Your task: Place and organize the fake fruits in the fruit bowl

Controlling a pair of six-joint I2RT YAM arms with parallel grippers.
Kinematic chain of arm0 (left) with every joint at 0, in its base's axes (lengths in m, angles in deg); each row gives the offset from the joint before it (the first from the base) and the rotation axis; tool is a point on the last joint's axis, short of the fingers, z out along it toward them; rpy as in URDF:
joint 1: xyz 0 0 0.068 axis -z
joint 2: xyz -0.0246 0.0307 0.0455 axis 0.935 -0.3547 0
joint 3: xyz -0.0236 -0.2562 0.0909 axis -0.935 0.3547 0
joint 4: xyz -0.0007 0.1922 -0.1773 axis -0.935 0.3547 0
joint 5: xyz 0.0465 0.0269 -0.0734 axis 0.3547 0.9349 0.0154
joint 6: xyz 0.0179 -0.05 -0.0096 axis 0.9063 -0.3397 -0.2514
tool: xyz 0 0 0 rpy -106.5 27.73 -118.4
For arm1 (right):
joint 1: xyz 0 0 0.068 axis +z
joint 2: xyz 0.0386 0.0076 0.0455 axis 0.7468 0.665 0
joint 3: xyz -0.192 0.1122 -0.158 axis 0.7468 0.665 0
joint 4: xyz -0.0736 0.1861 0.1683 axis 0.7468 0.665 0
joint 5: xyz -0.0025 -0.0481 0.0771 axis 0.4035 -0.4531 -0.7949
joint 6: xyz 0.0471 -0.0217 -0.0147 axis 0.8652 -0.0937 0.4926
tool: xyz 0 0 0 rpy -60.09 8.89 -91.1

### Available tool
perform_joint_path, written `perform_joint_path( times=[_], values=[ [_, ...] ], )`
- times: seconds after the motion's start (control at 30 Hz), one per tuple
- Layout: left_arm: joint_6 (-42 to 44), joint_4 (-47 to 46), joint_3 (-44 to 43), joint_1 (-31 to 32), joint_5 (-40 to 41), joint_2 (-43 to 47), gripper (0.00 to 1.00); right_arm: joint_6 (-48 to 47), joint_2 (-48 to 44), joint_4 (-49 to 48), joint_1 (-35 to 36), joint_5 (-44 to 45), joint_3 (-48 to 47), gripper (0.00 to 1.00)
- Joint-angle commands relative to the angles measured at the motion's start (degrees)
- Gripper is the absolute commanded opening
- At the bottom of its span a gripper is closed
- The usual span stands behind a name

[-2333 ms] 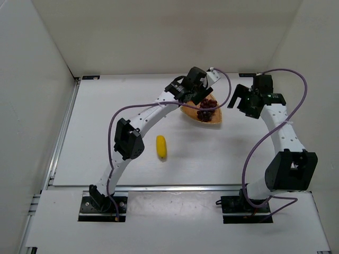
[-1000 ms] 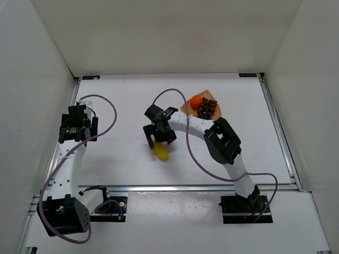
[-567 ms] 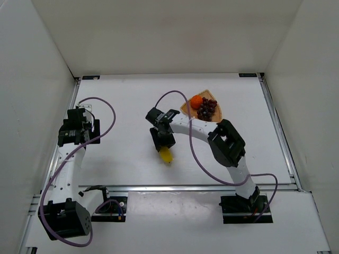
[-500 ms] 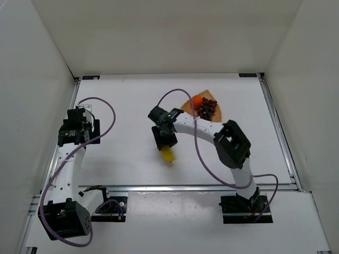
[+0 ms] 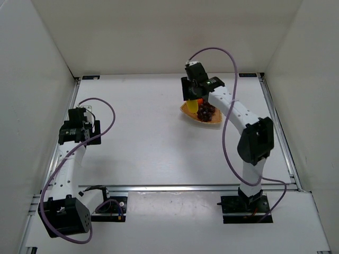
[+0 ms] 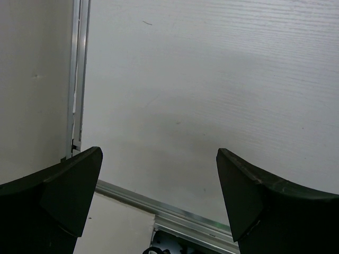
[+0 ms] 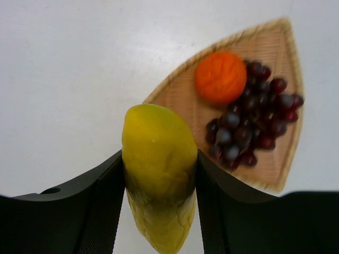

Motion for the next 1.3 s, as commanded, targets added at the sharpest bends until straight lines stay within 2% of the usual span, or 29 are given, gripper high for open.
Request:
perform_joint_path(
  times=[0.0,0.23,0.37,0.4,0.43,0.5,0.57,0.6,0.77,0.83,0.9,0.97,1.0,1.03,1.07,1.13,1.17,1.2,1.27],
  values=[
    [-0.92,1.21,-0.49,-0.23,0.29,-0.28,1.00,-14.11,6.00,-1.73,2.37,10.90,-3.56,0.00],
    [-1.44,1.74,-0.49,-0.23,1.52,-1.42,1.00,-17.98,9.26,-7.27,2.38,17.86,-1.56,0.01],
    [-1.44,1.74,0.04,-0.23,1.52,-2.47,1.00,-19.75,9.26,-11.14,2.90,17.16,1.00,0.15],
    [-1.97,1.74,0.04,-0.23,1.52,-3.09,1.00,-20.62,10.65,-11.15,2.90,17.16,0.48,0.37],
    [-1.97,1.74,0.04,-0.23,1.52,-3.09,1.00,-21.67,11.36,-11.15,2.90,17.16,-0.13,0.50],
    [-1.97,1.74,-0.48,-0.23,1.52,-3.71,1.00,-22.82,12.42,-9.75,3.43,16.45,-1.63,0.71],
    [-1.97,1.74,-0.49,-0.23,1.52,-3.71,1.00,-22.83,12.95,-9.04,3.96,17.15,-2.43,0.87],
    [-1.97,1.74,-0.49,-0.23,1.52,-3.71,1.00,-22.83,12.00,-8.52,3.96,17.68,-2.43,0.99],
    [-1.97,1.74,-0.49,-0.23,1.52,-3.19,1.00,-14.95,5.06,-5.88,3.44,19.08,-3.04,1.00],
    [-1.97,1.74,-0.49,-0.23,1.52,-3.18,1.00,-10.28,-1.00,-3.34,2.12,19.09,-3.66,1.00],
    [-1.97,1.74,-0.49,-0.23,1.52,-2.57,1.00,-1.85,-8.99,-1.23,-1.74,15.51,-0.60,1.00],
    [-1.97,1.74,0.03,-0.23,1.52,-1.95,1.00,4.73,-16.79,-0.17,-8.93,8.32,7.21,1.00],
    [-2.49,1.74,0.04,-0.23,1.52,-1.43,1.00,6.60,-19.10,-0.16,-11.92,-0.59,10.37,1.00],
    [-2.50,1.22,0.56,-0.75,1.00,-1.42,1.00,8.01,-21.30,0.79,-17.87,-4.42,13.63,1.00],
    [-2.50,1.21,1.09,-0.76,0.99,-0.90,1.00,9.07,-25.15,1.67,-20.80,-7.51,20.79,1.00],
    [-2.50,1.21,1.09,-0.76,0.99,-0.90,1.00,10.48,-28.95,2.64,-28.51,-11.48,28.04,1.00],
    [-2.50,1.21,1.09,-0.76,0.99,-0.90,1.00,10.48,-32.45,3.43,-30.65,-14.98,31.29,1.00],
    [-2.50,0.69,1.09,-0.76,0.47,-0.90,1.00,10.48,-34.23,3.44,-32.67,-16.14,37.24,1.00],
    [-2.50,0.68,1.09,-0.76,0.47,-0.90,1.00,10.48,-38.89,4.06,-36.72,-17.03,41.94,1.00]
  ],
)
